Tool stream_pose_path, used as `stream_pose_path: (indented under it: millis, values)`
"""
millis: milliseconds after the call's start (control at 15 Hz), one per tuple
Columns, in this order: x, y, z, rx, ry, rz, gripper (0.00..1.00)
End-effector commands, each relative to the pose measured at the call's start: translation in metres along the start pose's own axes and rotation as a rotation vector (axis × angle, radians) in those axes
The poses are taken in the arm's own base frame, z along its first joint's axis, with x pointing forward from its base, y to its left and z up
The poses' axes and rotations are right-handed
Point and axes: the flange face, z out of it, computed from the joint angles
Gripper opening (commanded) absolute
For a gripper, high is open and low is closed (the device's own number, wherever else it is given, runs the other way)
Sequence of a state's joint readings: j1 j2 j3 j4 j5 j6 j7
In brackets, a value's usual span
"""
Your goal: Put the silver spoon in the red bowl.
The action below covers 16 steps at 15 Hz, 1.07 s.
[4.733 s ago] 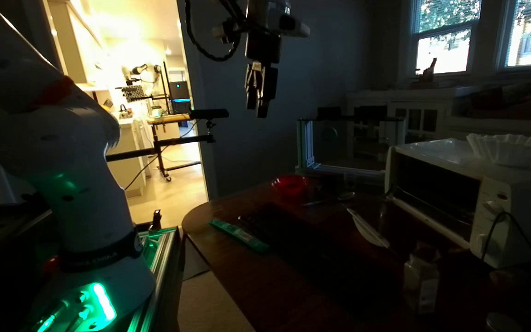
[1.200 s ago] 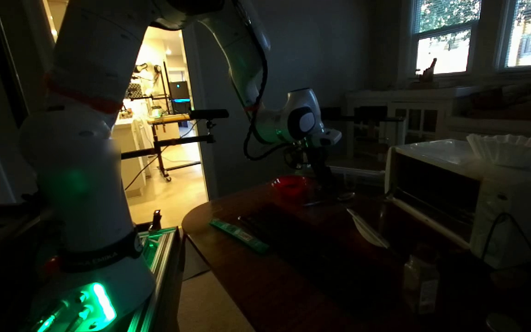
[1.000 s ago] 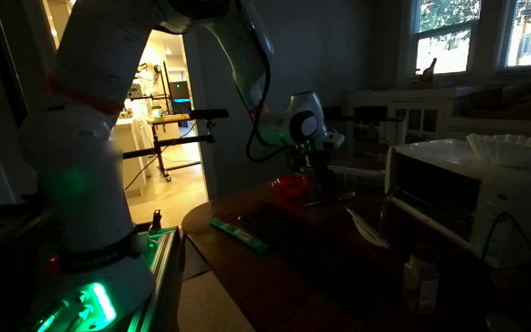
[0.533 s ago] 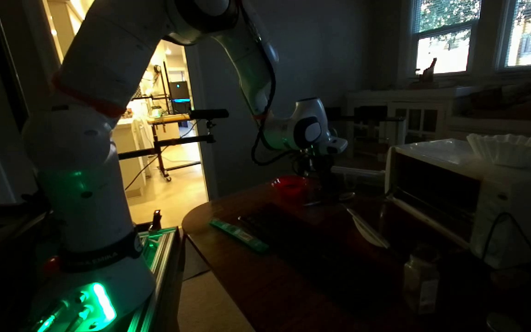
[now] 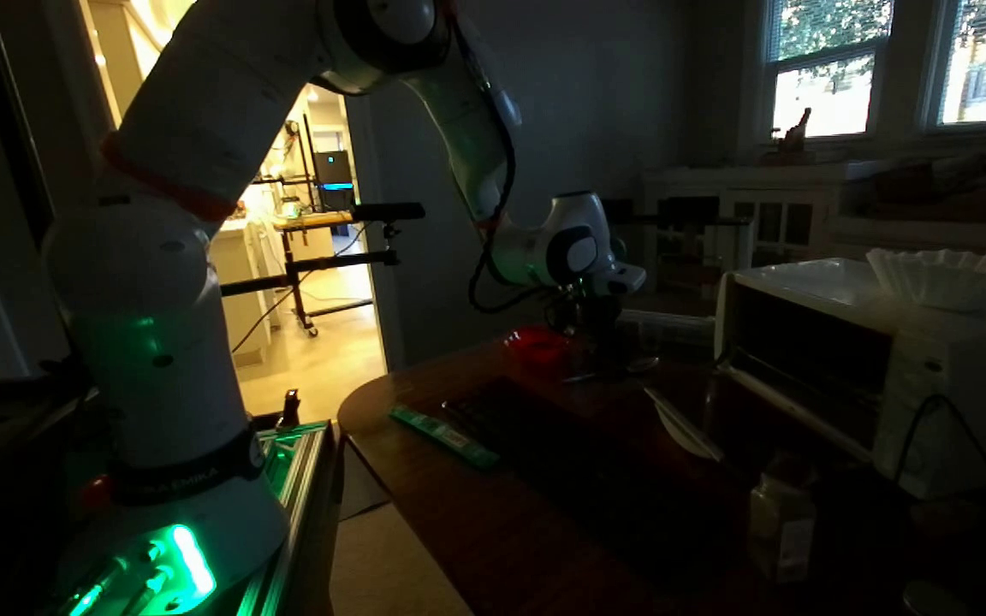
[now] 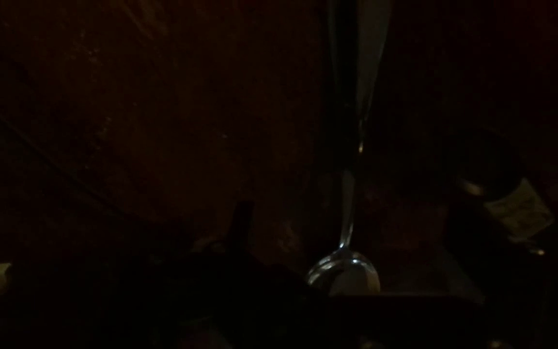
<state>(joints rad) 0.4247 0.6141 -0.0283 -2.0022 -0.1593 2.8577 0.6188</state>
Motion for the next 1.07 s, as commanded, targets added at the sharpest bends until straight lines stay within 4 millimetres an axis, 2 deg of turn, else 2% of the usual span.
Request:
stream_pose_path:
  millis: [0, 67, 200, 267, 467, 667, 733, 867, 1000]
  values:
    - [0.0022, -0.0064, 0.0017, -0.013, -0.029, -0.011, 1.00]
    - [0.0030, -0.0079, 0.0002, -0.015, -0.032, -0.011, 1.00]
    - [0.0040, -0.0102, -0.0018, -0.021, -0.047, -0.015, 0.78]
    - [0.0036, -0.0108, -0.0023, -0.027, -0.058, -0.015, 0.71]
    - [0.0039, -0.0093, 0.0001, -0.043, -0.077, -0.014, 0.69]
    - [0.0029, -0.0068, 0.0021, -0.050, -0.088, -0.012, 0.76]
    - [0.0030, -0.0068, 0.0020, -0.049, -0.088, -0.011, 0.73]
    - [0.0032, -0.0075, 0.0020, -0.042, -0.085, -0.014, 0.54]
    - [0.0036, -0.0079, 0.0026, -0.034, -0.083, -0.018, 0.48]
